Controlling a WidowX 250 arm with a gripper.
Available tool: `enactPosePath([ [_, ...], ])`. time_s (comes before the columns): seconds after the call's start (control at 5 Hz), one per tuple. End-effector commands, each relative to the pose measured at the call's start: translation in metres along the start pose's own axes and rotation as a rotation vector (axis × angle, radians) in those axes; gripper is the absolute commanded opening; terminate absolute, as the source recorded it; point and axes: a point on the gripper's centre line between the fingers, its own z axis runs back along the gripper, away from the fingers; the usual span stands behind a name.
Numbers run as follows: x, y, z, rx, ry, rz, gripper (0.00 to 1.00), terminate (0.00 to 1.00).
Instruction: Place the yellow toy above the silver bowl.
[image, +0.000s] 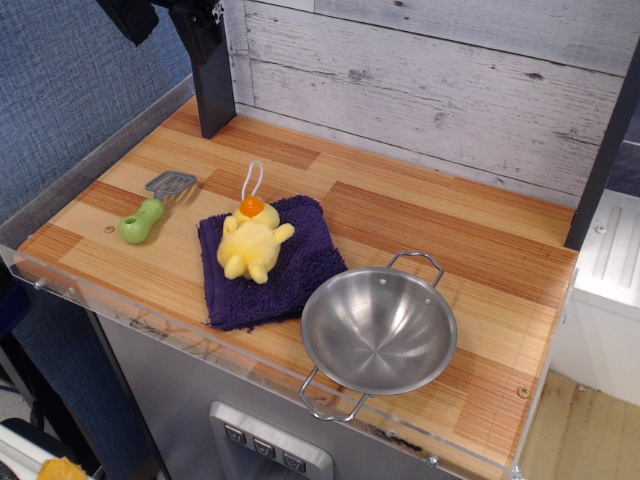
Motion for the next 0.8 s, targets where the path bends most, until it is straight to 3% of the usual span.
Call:
enactPosePath([
  [0.0, 0.000, 0.000, 0.000, 0.000, 0.000, 0.000, 1.00, 0.00],
  [0.4, -0.022, -0.021, -0.002, 0.015, 0.047, 0.048, 1.00, 0.00],
  [0.6, -0.031, -0.034, -0.007, -0.026, 0.100, 0.031, 1.00, 0.00],
])
